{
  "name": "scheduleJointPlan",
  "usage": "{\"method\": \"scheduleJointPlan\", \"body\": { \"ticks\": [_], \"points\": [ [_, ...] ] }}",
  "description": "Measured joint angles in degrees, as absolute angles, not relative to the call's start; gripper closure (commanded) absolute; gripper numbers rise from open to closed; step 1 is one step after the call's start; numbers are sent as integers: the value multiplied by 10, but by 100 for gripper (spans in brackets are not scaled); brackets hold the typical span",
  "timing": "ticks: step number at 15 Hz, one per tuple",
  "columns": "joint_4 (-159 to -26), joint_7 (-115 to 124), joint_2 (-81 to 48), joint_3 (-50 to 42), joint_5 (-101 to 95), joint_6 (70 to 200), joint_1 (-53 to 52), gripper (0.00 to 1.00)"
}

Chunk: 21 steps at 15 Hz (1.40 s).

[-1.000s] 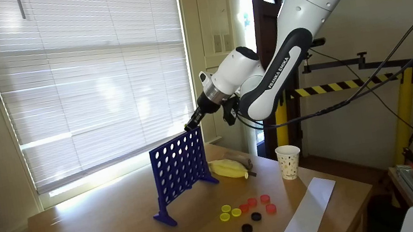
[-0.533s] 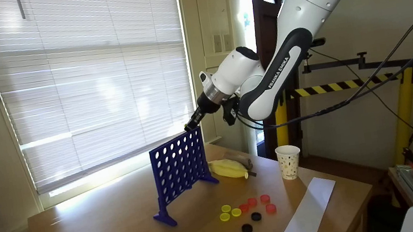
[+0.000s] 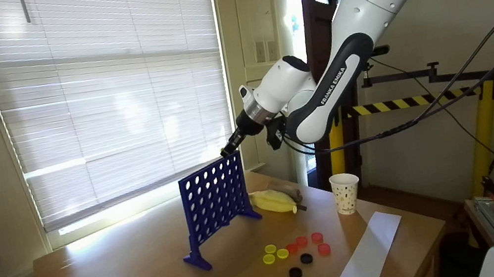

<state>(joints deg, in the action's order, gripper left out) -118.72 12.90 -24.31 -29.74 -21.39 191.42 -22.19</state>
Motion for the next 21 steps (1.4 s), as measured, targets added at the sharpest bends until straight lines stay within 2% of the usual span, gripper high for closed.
{"method": "scheduleJointPlan", "body": {
  "ticks": [21],
  "points": [
    [-1197,131,-253,-325,-214,1950,-243,90]
  ]
}}
